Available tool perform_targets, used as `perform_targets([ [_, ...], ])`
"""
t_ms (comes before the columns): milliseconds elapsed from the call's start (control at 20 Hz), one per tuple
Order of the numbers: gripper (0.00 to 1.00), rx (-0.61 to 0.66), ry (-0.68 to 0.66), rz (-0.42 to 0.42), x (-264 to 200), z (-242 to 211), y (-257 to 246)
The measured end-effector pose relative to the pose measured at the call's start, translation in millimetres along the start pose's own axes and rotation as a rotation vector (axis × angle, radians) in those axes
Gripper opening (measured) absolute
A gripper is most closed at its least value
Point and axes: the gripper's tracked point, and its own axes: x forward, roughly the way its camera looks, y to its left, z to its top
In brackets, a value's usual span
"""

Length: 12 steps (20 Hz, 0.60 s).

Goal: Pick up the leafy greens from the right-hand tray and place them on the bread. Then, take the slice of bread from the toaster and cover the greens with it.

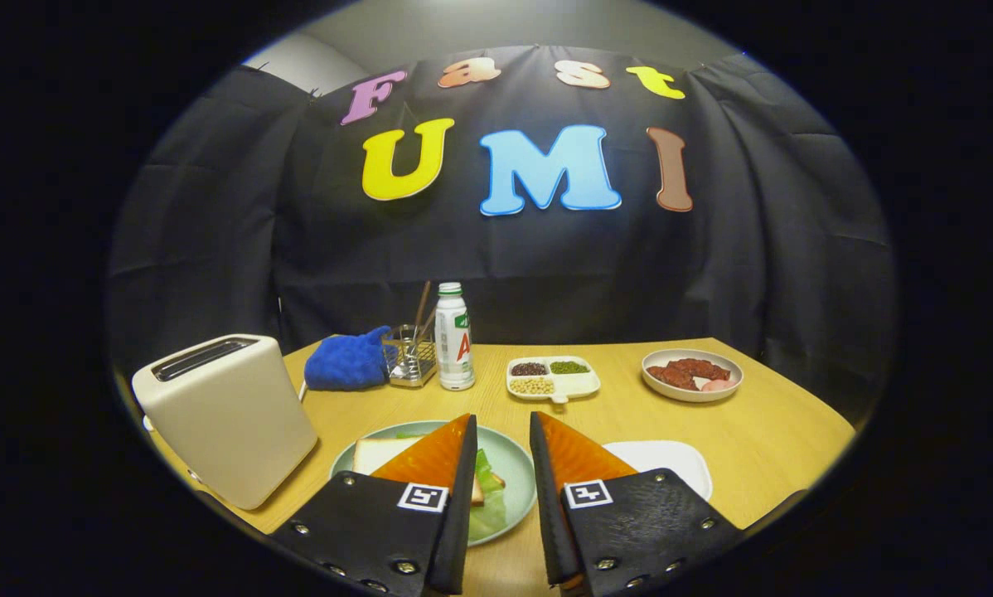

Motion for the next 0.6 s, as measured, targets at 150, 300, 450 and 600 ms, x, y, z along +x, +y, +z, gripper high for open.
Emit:
perform_targets([
  [150,0.37,-0.011,-0.079,-0.045,-19.0,25.2,-42.5],
  [300,0.37,-0.034,-0.13,-0.09,-36.5,40.3,-90.6],
  [450,0.37,-0.071,-0.14,-0.133,-49.0,44.0,-141.7],
  [600,0.37,-0.056,-0.124,-0.115,-50.4,39.5,-182.5],
])
